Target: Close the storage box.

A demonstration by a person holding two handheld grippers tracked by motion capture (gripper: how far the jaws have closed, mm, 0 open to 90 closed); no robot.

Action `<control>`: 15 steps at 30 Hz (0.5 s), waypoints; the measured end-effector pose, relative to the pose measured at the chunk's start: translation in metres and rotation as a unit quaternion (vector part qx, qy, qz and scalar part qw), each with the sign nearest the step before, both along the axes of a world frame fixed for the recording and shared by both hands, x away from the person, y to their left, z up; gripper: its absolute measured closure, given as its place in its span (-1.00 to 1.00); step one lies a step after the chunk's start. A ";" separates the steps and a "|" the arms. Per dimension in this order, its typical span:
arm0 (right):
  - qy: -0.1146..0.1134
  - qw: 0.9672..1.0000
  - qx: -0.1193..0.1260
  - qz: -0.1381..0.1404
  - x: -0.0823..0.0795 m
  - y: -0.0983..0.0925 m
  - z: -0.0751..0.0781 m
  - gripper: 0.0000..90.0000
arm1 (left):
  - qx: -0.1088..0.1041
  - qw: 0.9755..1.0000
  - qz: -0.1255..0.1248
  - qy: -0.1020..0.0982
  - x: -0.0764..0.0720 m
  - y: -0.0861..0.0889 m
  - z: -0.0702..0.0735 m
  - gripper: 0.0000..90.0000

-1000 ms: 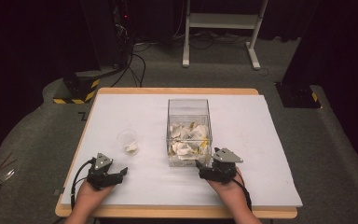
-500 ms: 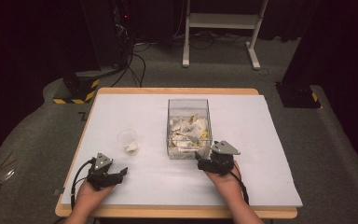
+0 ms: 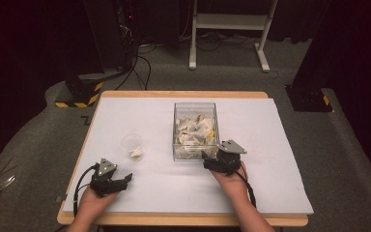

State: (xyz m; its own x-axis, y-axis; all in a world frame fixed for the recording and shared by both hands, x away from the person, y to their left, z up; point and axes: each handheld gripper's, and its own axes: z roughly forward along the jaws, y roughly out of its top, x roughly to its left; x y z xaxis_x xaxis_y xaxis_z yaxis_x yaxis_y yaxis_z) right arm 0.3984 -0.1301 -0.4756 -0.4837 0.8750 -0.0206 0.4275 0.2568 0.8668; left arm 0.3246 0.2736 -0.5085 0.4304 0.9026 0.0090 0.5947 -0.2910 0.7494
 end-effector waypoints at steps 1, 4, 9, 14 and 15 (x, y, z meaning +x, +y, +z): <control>0.000 1.000 0.001 -0.002 0.002 0.000 0.000 -0.72 | 0.000 1.000 0.000 0.000 0.000 0.000 0.000 -0.41; -0.001 1.000 0.002 -0.008 0.006 0.001 -0.001 -0.72 | 0.000 1.000 0.000 0.000 0.000 0.000 0.000 -0.41; 0.002 1.000 0.008 -0.019 0.013 0.001 -0.002 -0.71 | 0.000 1.000 0.000 0.000 0.000 0.000 0.000 -0.41; 0.002 1.000 0.012 -0.016 0.016 0.004 -0.004 -0.74 | 0.000 1.000 0.000 -0.001 0.000 0.000 0.000 -0.41; -0.001 1.000 0.010 -0.015 0.016 0.005 -0.004 -0.74 | 0.000 1.000 0.000 0.000 0.000 0.000 0.000 -0.41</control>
State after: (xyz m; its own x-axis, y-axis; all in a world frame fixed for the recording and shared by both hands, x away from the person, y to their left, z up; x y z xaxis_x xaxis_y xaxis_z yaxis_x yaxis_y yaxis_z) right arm 0.4140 -0.1252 -0.4801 -0.4575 0.8892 -0.0038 0.4333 0.2267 0.8723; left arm 0.3246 0.2736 -0.5085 0.4306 0.9025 0.0082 0.5944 -0.2904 0.7499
